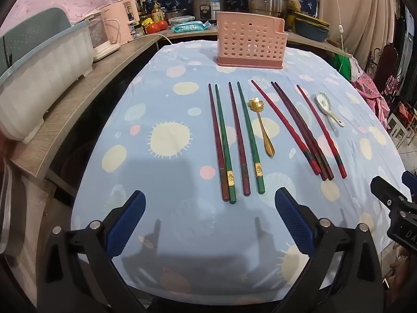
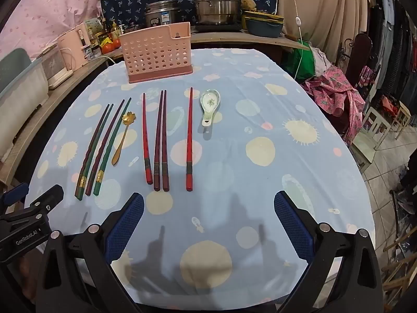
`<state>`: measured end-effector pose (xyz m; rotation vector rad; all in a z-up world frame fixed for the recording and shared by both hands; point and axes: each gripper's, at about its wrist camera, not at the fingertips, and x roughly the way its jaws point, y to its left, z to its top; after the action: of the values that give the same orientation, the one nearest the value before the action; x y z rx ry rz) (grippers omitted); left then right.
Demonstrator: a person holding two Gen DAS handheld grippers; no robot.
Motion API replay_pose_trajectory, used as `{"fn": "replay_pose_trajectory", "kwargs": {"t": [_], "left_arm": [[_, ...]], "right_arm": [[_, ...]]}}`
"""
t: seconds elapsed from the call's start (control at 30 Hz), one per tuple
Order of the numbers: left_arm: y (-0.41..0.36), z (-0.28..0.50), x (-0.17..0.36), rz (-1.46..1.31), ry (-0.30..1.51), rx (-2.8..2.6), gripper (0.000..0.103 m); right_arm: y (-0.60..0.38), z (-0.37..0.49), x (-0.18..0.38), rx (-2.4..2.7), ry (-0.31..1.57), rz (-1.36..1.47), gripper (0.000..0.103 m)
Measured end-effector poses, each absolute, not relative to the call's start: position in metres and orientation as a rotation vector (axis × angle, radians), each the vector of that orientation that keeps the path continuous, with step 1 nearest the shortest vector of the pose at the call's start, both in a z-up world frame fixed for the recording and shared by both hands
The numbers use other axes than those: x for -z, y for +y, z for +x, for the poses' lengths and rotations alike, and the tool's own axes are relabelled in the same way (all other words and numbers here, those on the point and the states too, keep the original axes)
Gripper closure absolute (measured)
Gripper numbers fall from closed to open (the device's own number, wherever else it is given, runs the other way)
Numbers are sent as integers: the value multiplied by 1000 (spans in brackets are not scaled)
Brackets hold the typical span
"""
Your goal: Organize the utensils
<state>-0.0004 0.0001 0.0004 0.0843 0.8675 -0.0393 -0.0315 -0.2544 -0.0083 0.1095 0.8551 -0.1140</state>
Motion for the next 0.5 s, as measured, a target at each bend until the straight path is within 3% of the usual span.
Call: {"fn": "replay_pose_trajectory", "kwargs": {"t": [0.5], "left_arm": [[-2, -7, -5, 88, 860, 43, 8]], "right_arm": [[-254, -32, 7, 109, 848, 110, 7]]}}
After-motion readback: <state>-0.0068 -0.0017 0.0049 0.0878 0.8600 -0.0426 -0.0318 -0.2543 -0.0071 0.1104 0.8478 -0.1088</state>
